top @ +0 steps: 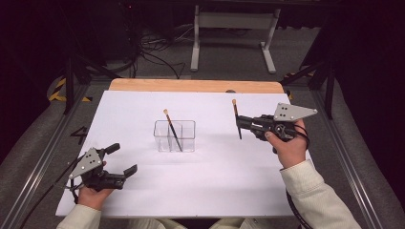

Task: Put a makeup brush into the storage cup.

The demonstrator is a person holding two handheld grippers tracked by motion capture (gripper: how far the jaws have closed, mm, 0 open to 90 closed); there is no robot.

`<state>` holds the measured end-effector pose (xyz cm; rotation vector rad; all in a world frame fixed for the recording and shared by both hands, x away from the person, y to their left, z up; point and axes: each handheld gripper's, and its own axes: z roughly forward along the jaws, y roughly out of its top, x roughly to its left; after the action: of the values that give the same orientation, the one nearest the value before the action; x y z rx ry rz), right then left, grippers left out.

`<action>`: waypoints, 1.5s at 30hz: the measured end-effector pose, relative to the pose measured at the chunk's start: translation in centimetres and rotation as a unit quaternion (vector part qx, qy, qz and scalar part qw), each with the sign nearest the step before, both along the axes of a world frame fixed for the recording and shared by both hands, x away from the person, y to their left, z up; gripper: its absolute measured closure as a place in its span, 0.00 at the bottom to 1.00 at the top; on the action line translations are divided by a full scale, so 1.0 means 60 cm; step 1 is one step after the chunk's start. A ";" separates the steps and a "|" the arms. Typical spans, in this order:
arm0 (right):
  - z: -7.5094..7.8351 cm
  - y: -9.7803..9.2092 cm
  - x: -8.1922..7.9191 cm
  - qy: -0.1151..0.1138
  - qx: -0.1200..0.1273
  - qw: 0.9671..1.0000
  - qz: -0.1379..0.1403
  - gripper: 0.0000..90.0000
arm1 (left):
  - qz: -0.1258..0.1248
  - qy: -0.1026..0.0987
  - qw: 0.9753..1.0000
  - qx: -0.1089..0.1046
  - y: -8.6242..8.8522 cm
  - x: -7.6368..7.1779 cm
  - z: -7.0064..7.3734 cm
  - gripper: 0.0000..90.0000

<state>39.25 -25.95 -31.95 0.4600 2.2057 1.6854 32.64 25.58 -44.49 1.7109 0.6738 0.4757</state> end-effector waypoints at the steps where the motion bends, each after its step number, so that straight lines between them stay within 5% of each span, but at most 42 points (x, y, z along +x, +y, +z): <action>1: 0.000 0.000 0.000 0.000 0.004 1.000 0.000 0.93 | 0.000 0.000 1.000 0.000 0.000 0.000 0.000 0.00; 21: 0.003 0.029 0.013 -0.001 0.055 0.998 -0.016 0.93 | 0.000 0.000 1.000 -0.002 -0.001 -0.001 -0.001 0.00; 45: 0.013 0.107 0.055 0.009 0.062 0.998 0.008 0.93 | 0.004 -0.001 1.000 -0.001 0.006 -0.005 -0.001 0.00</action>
<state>42.55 -19.53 -31.16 0.4923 2.1301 1.8403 32.36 25.94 -44.55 1.7065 0.6799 0.4813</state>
